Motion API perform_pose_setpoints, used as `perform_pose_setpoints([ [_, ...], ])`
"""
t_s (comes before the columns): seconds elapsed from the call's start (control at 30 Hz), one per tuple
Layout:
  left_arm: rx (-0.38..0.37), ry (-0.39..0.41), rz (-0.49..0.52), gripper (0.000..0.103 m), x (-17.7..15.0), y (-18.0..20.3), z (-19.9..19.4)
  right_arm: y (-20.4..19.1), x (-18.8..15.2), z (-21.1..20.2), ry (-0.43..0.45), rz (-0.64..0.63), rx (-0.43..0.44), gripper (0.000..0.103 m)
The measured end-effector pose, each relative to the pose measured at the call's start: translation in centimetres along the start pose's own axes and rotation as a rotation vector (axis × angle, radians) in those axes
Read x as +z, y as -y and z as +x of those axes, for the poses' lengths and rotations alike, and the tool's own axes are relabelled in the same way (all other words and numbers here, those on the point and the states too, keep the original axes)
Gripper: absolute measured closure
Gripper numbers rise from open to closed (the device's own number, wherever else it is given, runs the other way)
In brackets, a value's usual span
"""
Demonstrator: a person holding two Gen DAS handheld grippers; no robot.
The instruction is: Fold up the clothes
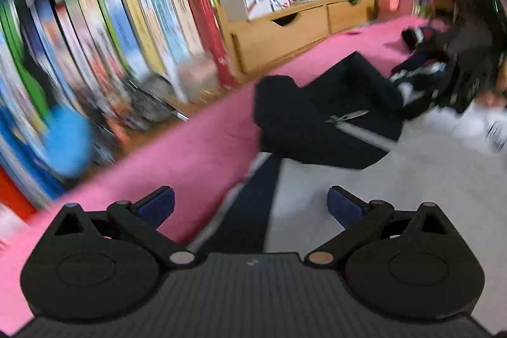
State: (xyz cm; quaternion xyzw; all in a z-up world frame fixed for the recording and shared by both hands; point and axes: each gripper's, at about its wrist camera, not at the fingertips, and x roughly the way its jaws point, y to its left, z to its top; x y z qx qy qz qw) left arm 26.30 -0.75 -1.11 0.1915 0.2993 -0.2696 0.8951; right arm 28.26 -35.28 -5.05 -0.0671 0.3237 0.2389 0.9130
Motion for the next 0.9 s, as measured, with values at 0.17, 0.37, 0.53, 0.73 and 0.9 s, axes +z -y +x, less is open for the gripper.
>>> perform_pose_setpoints([
  [0.17,-0.050,-0.084,-0.160,0.000,0.2,-0.5,2.4,0.1,0.2,-0.1,0.000,-0.010,0.013,0.000],
  [0.37,0.200,-0.049,-0.059,0.051,-0.3,4.1,0.6,-2.7,0.1,-1.6,0.005,0.025,-0.052,0.063],
  [0.53,0.388,-0.024,-0.004,0.091,-0.1,5.6,-0.1,-5.9,1.6,-2.4,0.035,0.001,-0.157,0.088],
  [0.73,0.611,-0.023,-0.169,0.103,1.5,-2.0,1.5,-6.7,6.2,0.9,0.104,-0.017,-0.198,0.089],
  [0.9,0.429,-0.078,-0.230,0.078,-0.7,-4.6,0.8,-7.7,8.1,7.2,0.050,-0.020,-0.227,0.088],
])
